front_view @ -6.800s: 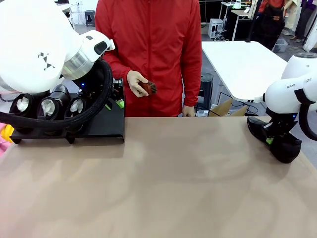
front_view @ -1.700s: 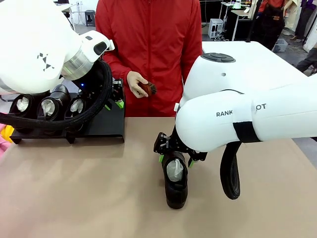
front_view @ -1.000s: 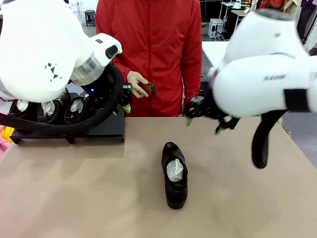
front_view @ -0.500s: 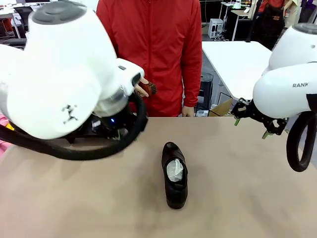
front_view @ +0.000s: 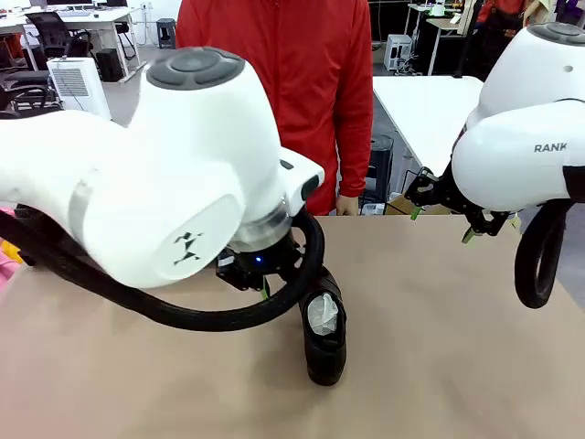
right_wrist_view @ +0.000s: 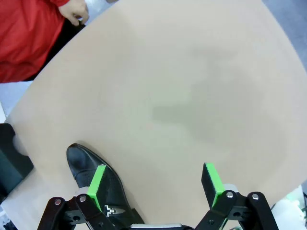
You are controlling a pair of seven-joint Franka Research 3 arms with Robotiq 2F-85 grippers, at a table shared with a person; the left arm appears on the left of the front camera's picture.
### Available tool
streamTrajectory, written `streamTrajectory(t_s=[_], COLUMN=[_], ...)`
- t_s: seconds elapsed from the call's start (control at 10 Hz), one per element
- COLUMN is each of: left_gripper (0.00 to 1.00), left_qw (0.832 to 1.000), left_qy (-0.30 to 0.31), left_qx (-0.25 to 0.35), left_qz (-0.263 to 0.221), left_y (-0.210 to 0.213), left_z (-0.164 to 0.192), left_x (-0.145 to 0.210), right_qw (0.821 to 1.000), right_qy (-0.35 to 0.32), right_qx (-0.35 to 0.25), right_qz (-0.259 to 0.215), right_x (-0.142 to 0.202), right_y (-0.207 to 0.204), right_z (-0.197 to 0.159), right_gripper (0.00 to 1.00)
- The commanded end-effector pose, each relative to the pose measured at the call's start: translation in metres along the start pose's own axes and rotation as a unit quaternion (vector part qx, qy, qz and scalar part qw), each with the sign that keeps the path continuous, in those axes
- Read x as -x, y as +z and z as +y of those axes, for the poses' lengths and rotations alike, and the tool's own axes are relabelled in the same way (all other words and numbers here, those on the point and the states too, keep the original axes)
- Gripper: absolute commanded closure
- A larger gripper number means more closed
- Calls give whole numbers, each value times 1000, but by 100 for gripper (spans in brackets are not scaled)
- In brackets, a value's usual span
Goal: Organize the shoes by placing them on the stand.
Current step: Place the Shoe from the middle of the table onto the Shoes Stand.
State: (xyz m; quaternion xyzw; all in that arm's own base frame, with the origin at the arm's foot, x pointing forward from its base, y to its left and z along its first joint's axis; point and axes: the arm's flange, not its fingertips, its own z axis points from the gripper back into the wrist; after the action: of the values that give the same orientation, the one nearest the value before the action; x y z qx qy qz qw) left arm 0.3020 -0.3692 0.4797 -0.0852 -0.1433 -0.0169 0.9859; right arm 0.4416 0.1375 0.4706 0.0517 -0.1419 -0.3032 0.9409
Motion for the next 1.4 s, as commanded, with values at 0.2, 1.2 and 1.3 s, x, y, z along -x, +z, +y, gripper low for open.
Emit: streamTrajectory(t_s=[0.2, 1.2, 1.3], left_gripper=[60, 60, 60], left_qw=[999, 999, 999], left_qy=[-7, -1, 5], left_qx=[5, -31, -35], left_qz=[35, 32, 29], left_y=[-47, -115, -124], left_z=[-22, -52, -51], left_x=[-8, -18, -20], right_qw=[1000, 1000, 1000], right_qy=[5, 5, 5], right_qx=[-10, -10, -10], right_qz=[10, 10, 10], right_x=[-6, -6, -6], right_y=[0, 0, 0], right_z=[-6, -6, -6], right_gripper=[0, 0, 0])
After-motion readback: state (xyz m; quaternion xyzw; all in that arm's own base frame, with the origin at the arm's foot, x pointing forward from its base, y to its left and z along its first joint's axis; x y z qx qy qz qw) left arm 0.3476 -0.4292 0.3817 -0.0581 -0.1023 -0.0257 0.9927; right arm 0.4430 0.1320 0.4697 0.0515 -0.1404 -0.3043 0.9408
